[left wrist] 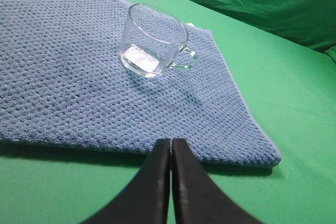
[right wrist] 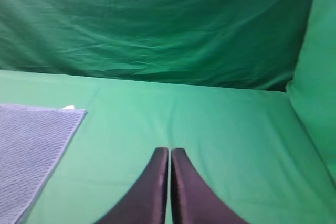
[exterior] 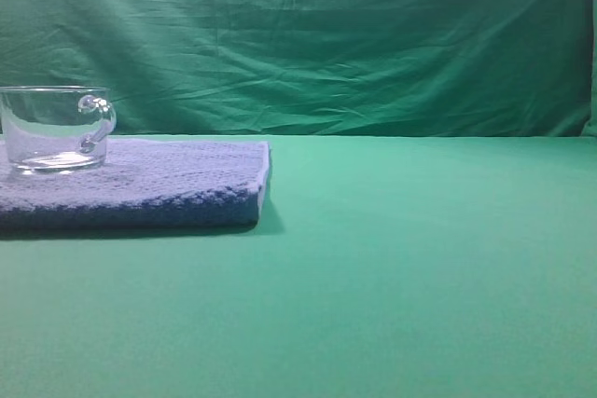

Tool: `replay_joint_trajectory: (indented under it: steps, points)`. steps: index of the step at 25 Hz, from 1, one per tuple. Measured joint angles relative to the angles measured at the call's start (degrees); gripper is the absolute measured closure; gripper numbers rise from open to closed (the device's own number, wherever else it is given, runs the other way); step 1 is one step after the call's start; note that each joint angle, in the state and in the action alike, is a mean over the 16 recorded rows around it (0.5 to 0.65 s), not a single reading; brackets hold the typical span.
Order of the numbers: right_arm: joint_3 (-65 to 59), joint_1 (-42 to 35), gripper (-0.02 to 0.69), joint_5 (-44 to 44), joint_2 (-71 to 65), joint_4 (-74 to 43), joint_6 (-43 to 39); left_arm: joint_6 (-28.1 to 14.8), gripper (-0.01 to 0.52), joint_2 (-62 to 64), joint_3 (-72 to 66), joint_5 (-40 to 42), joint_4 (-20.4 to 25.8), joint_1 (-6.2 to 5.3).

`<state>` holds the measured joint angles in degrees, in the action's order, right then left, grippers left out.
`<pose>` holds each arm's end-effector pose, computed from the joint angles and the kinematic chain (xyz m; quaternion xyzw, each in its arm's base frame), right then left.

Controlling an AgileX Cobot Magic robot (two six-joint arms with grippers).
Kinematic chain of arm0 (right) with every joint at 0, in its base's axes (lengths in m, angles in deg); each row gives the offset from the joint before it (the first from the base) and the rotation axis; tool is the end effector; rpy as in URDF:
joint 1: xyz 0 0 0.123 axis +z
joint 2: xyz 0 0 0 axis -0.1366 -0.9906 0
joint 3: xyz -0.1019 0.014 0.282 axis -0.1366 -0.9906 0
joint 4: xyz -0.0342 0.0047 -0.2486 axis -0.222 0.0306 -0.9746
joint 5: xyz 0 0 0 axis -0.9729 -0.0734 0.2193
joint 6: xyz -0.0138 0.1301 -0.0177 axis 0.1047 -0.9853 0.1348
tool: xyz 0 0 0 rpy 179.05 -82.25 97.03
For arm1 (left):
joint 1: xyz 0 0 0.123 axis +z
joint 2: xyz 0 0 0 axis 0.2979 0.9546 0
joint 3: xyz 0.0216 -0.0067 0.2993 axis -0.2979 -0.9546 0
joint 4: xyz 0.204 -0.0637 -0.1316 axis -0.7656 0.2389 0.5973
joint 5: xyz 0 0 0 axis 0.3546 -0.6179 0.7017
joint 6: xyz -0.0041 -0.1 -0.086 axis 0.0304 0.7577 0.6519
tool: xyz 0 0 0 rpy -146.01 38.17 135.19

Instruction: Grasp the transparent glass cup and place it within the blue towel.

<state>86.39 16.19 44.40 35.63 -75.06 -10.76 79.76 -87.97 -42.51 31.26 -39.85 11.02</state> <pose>0.1064 0.0196 0.3587 -0.0647 0.7951 0.0579 0.6002 0.0684 -0.0283 0.1818 -0.0623 0.7913 -0.2092 0.5712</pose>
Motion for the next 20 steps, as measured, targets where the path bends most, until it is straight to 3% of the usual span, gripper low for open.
replay_joint_trajectory:
  steps: [8,20]
  points:
    - [-16.8,-6.0,0.665,5.8,14.9,-0.1,0.0,0.0,0.514,0.0,0.0,0.0,0.0,0.0]
    - [-36.8,-7.3,0.665,10.9,26.9,-0.1,0.0,0.0,0.514,0.0,0.0,0.0,0.0,0.0]
